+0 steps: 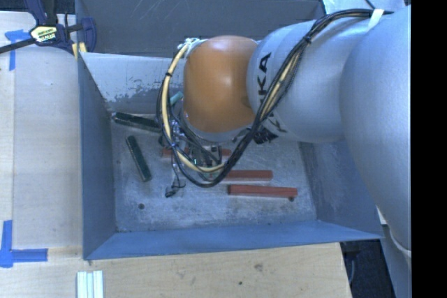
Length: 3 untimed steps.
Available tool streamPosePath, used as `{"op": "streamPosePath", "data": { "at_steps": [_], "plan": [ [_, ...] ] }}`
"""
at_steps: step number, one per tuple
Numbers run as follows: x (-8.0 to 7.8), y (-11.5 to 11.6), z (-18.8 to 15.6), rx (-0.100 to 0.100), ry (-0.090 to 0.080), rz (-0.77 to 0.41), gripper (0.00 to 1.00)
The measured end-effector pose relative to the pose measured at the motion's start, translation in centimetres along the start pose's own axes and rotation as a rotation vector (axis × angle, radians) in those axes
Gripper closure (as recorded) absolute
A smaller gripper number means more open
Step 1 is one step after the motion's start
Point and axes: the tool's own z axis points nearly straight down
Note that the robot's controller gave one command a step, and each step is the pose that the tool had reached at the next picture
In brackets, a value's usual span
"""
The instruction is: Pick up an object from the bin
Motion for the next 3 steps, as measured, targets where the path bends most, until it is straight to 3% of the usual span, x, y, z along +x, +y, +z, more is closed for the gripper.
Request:
{"op": "streamPosePath", "data": {
  "at_steps": [1, 2, 3],
  "plan": [
    [-6.01, -6.28, 7.20, 0.000, -0.013, -0.243, 0.00],
    [-6.33, -6.05, 6.64, -0.003, -0.023, -0.243, 1.00],
    [-5.96, -6.15, 7.16, -0.001, -0.011, -0.242, 0.00]
  ]
}}
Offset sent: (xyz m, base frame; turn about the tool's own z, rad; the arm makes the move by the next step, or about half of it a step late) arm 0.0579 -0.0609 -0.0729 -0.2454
